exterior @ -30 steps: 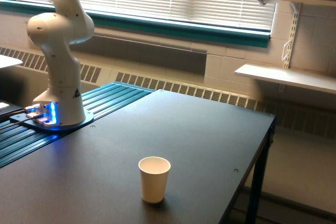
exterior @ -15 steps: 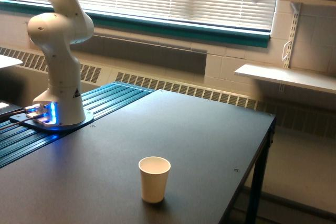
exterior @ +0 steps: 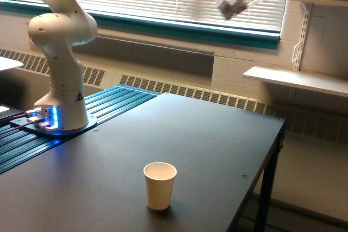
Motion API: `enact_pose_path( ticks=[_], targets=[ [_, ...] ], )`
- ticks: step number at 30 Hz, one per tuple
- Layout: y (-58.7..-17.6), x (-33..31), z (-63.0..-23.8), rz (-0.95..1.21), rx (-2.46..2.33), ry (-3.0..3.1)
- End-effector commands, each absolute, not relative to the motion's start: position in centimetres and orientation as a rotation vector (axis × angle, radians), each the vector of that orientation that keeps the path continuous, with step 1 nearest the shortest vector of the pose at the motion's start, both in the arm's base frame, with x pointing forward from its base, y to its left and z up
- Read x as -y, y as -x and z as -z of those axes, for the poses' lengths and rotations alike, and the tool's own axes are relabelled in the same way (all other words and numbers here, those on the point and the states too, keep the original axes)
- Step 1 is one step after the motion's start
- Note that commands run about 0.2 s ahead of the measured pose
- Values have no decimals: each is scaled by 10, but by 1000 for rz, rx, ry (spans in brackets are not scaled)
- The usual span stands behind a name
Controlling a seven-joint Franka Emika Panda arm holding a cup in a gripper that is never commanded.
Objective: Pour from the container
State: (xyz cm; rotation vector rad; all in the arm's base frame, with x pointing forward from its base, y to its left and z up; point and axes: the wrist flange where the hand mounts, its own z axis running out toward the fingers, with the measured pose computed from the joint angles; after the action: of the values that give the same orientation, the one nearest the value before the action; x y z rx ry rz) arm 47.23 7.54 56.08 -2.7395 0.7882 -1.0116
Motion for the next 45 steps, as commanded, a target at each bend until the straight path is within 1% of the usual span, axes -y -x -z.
enact_pose_path(
  ticks=[1,8,10,13,16,19,23,30,36,42,45],
  targets=[
    [-449,-28,-514,831,-1096,2762],
    [-422,28,-453,627,-1371,2775],
    [-416,47,-443,616,-1460,2690],
    [-398,62,-410,531,-1518,2787],
    [-395,70,-404,505,-1583,2761],
    [-383,91,-375,407,-1686,2756],
    [-384,101,-356,316,-1782,2718],
    [-391,127,-336,204,-1964,2603],
    [-403,144,-328,193,-2074,2500],
    [-414,149,-318,105,-2055,2512],
    [-420,151,-319,98,-2058,2470]
  ],
)
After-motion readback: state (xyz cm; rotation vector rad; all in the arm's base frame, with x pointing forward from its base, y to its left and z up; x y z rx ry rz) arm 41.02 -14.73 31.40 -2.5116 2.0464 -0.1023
